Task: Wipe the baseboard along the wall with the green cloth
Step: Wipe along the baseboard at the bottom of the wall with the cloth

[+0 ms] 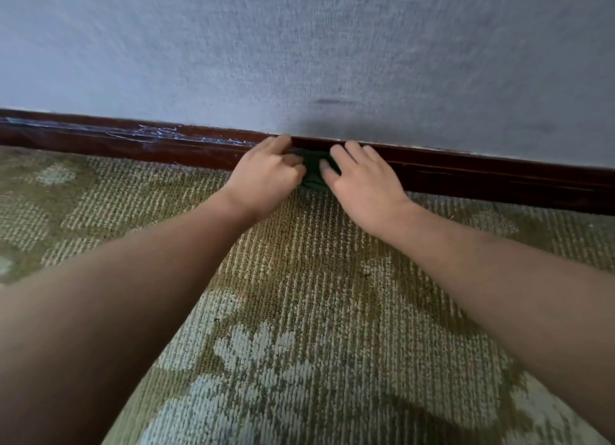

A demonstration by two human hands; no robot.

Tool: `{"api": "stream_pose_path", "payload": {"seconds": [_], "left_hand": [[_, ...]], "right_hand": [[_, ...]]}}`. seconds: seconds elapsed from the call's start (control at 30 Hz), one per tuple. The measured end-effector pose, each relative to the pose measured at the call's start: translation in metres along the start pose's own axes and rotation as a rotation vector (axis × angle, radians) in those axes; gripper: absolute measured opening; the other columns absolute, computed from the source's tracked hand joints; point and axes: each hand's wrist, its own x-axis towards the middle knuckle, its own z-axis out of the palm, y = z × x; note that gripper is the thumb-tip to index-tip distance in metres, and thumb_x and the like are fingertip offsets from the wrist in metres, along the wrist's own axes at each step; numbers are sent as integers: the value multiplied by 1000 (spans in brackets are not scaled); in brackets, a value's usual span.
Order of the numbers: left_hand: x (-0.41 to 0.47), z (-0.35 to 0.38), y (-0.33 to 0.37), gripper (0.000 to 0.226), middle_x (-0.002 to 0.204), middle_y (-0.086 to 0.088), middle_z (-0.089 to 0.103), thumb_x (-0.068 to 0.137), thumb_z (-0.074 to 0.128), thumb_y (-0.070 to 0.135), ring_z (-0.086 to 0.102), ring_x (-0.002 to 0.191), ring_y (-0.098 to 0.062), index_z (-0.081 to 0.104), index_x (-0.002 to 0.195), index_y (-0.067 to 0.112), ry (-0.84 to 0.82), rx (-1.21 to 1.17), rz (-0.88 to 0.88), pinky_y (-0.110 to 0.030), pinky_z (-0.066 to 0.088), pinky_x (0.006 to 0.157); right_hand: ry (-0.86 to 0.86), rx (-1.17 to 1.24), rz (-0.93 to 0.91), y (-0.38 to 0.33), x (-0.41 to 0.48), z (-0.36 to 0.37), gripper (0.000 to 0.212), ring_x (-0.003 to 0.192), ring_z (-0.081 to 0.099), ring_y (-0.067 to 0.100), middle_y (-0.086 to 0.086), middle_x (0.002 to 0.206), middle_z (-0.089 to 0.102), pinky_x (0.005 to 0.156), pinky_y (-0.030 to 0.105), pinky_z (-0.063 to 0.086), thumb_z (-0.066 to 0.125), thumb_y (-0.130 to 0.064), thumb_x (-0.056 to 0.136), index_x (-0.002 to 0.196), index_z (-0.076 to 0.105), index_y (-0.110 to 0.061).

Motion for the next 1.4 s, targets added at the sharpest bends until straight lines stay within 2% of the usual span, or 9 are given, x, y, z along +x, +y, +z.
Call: {"api": "stream_pose_path", "payload": {"seconds": [0.2,0.4,0.63,0.83,0.97,1.07,1.2,1.3,1.4], "left_hand": [[10,4,-8,8,74,-4,73,67,75,2,62,80,-28,73,74,4,79,8,41,-30,51,67],[13,14,-13,19,90,-16,71,79,58,-7,52,88,-32,70,93,-5,-9,-195,-75,-39,49,74],[22,2,-7,22,101,-15,56,82,57,1,53,96,-28,68,99,7,-197,-256,-226,-39,48,81],[-8,8,3,27,114,-5,65,89,50,7,45,104,-23,63,112,6,-228,-138,3,-34,38,97],[8,4,-4,25,111,-12,66,90,49,3,46,103,-31,64,110,-1,-57,-83,-20,-38,38,89],[18,7,-5,28,113,-9,65,91,47,6,43,103,-30,62,115,1,-110,-107,-37,-36,37,89],[12,14,-6,14,88,-17,72,76,64,-8,62,84,-33,70,88,-7,73,-127,93,-37,54,73],[8,20,-11,18,85,-15,73,79,55,-1,64,77,-31,71,84,-7,136,-108,194,-36,54,69],[9,23,-13,32,81,-12,73,82,42,5,64,75,-27,72,80,-3,118,-77,248,-31,53,67]], "right_hand": [[13,10,30,9,10,9,50,121,29,31,16,132,35,96,37,27,41,-4,91,139,29,-2],[-32,157,33,10,12,17,63,120,28,29,16,132,34,96,35,28,50,3,84,141,26,-2],[-129,436,148,7,17,3,41,110,40,28,11,119,43,92,36,36,54,-3,85,125,55,-7],[-69,123,-24,-7,-10,6,48,114,33,29,14,125,38,91,36,32,49,-1,86,133,41,-2],[17,37,60,8,2,2,47,120,31,32,17,130,37,96,38,28,45,-3,89,136,37,-3],[10,3,83,14,7,5,49,120,30,33,17,130,36,95,39,27,42,-3,90,138,34,-4],[-6,-3,69,11,6,16,52,122,29,32,17,131,35,96,38,26,40,-3,90,140,27,-2],[81,-99,-7,14,0,24,47,112,45,26,11,119,50,92,32,35,38,-4,87,134,42,-1],[236,-218,-75,13,3,34,31,87,60,13,-4,93,63,74,23,44,55,-12,81,109,68,-13]]}}
